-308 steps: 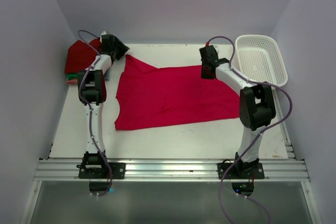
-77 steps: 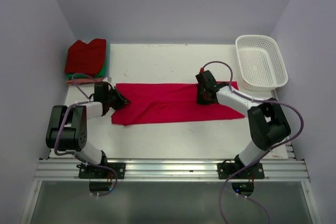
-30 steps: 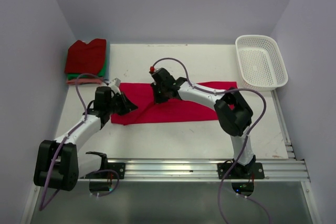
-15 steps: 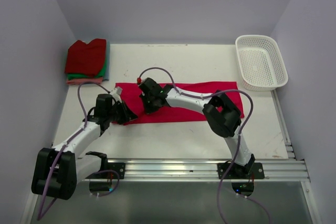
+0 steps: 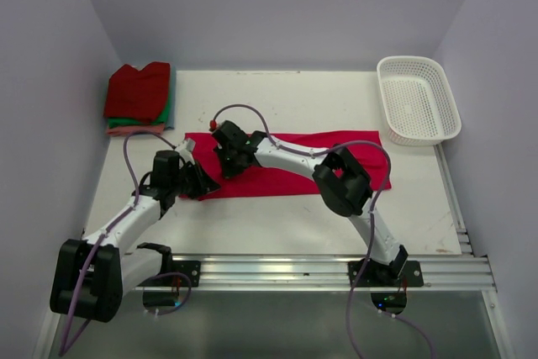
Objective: Fold and stack the t-shirts
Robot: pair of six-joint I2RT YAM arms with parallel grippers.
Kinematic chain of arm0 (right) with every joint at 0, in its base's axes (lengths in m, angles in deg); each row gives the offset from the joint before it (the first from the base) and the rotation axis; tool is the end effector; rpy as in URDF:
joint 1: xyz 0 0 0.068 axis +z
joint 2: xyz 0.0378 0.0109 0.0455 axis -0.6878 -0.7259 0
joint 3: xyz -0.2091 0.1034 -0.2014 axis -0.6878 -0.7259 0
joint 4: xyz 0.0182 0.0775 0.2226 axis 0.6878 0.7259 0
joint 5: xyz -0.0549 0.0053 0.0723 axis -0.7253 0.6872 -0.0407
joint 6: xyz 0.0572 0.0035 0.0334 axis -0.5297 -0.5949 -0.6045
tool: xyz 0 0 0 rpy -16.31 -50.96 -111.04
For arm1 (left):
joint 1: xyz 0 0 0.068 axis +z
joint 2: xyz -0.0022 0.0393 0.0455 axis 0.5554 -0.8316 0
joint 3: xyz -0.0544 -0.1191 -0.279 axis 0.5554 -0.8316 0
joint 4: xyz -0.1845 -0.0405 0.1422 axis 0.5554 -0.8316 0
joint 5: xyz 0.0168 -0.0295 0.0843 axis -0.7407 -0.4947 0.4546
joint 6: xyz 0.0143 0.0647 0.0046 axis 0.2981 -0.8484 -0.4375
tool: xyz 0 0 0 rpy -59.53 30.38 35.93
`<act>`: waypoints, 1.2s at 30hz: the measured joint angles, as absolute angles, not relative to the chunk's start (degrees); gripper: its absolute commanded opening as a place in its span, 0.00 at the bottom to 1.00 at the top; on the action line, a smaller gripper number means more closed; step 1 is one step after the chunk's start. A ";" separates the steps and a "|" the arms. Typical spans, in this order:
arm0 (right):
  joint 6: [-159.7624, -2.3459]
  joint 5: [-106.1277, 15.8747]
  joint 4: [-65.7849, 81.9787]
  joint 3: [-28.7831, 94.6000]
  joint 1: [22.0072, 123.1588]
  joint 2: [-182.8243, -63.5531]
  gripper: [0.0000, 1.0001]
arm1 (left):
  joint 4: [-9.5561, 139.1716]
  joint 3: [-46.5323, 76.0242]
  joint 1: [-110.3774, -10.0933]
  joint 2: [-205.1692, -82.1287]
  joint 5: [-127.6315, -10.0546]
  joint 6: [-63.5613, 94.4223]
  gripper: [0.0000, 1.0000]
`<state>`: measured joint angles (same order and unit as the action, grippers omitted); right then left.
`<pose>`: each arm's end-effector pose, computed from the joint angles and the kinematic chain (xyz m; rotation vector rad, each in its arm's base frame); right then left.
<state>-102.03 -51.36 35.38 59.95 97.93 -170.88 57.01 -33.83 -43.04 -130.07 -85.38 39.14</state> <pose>0.2923 0.4116 0.2033 -0.6154 2.5496 0.5853 0.1685 -0.0499 0.2060 -0.3225 2.4006 -0.8795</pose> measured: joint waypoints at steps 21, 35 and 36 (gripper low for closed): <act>-101.22 -52.21 37.76 67.05 97.80 -176.01 0.00 | 57.56 -33.81 -43.15 -136.86 -77.29 38.70 0.00; -100.54 -52.23 37.83 68.73 96.25 -176.91 0.00 | 58.69 -30.48 -43.15 -139.49 -71.48 38.99 0.00; -100.54 -52.23 37.85 68.84 96.08 -177.15 0.00 | 58.69 -30.03 -43.15 -139.49 -71.37 39.03 0.00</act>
<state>-100.54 -52.23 37.85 68.84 96.08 -177.15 58.69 -30.03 -43.15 -139.49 -71.37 39.03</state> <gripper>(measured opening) 0.009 0.004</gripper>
